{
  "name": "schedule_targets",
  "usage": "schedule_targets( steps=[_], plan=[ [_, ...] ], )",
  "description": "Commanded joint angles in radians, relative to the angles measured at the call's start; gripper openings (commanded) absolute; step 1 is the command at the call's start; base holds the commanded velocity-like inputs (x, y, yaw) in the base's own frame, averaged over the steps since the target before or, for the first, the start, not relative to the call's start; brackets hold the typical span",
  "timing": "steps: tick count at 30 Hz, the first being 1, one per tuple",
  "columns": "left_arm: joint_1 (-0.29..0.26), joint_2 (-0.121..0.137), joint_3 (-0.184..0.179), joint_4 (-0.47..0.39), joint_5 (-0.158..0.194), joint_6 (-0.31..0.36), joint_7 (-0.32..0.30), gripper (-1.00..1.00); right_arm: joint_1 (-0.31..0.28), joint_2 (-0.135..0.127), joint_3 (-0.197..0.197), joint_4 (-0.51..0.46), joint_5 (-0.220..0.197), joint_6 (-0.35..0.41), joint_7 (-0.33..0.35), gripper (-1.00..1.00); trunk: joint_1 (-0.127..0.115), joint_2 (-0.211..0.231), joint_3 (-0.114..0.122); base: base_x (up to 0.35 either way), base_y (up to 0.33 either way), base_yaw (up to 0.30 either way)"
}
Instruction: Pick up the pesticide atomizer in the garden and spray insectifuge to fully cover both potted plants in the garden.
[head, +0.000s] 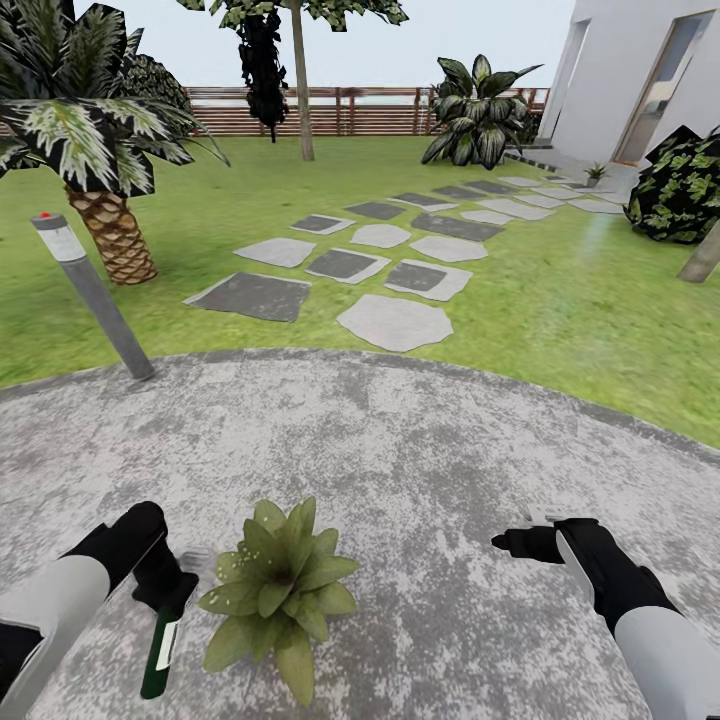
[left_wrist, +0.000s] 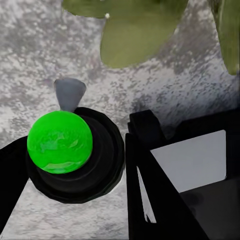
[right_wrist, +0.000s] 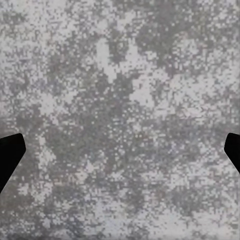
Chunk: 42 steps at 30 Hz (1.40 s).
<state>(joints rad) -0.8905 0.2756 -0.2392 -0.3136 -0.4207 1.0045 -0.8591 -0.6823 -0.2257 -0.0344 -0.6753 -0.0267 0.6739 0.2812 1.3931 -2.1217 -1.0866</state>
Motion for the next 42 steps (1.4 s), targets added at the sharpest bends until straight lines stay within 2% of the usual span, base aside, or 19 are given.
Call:
schedule_targets(
  steps=[1, 5, 9, 19, 26, 31, 38, 42],
  plan=[
    [-0.013, 0.0, -0.002, -0.002, -0.012, 0.003, -0.011, -1.0, 0.0, 0.0, -0.002, -0.001, -0.002, 0.006, 0.003, 1.0, 0.0, 0.0, -0.001, 0.0, 0.0, 0.0],
    [-0.049, 0.0, -0.002, 0.001, -0.012, 0.003, -0.013, -1.0, 0.0, 0.0, -0.002, -0.001, -0.002, 0.006, 0.003, 1.0, 0.0, 0.0, -0.001, 0.0, 0.0, 0.0],
    [-0.059, 0.0, -0.003, 0.003, -0.011, 0.003, -0.013, -1.0, 0.0, 0.0, -0.002, -0.001, -0.002, 0.006, 0.003, 1.0, 0.0, 0.0, -0.001, 0.0, 0.0, 0.0],
    [-0.052, -0.001, -0.008, 0.003, -0.012, 0.002, -0.009, -1.0, 0.0, 0.0, -0.002, 0.0, -0.002, 0.006, 0.003, 1.0, 0.0, 0.0, -0.004, 0.0, 0.0, 0.109],
    [-0.022, 0.005, -0.008, 0.003, -0.013, 0.001, -0.011, -1.0, 0.0, 0.0, -0.002, 0.0, -0.002, 0.006, 0.003, 1.0, 0.0, 0.0, -0.004, 0.0, 0.0, 0.012],
    [0.001, 0.0, -0.008, 0.002, -0.013, 0.001, -0.01, -1.0, 0.0, 0.0, -0.002, 0.0, -0.002, 0.006, 0.003, 1.0, 0.0, 0.0, -0.004, 0.0, 0.0, 0.0],
    [0.0, -0.001, -0.006, 0.003, -0.012, 0.002, -0.01, -1.0, 0.0, 0.0, -0.002, -0.001, -0.002, 0.006, 0.003, 1.0, 0.0, 0.0, -0.004, 0.0, 0.0, 0.0],
    [-0.019, -0.001, -0.005, 0.004, -0.012, 0.003, -0.011, -1.0, 0.0, 0.0, -0.002, 0.0, -0.003, 0.006, 0.003, 1.0, 0.0, 0.0, -0.004, 0.037, 0.0, 0.0]
  ],
)
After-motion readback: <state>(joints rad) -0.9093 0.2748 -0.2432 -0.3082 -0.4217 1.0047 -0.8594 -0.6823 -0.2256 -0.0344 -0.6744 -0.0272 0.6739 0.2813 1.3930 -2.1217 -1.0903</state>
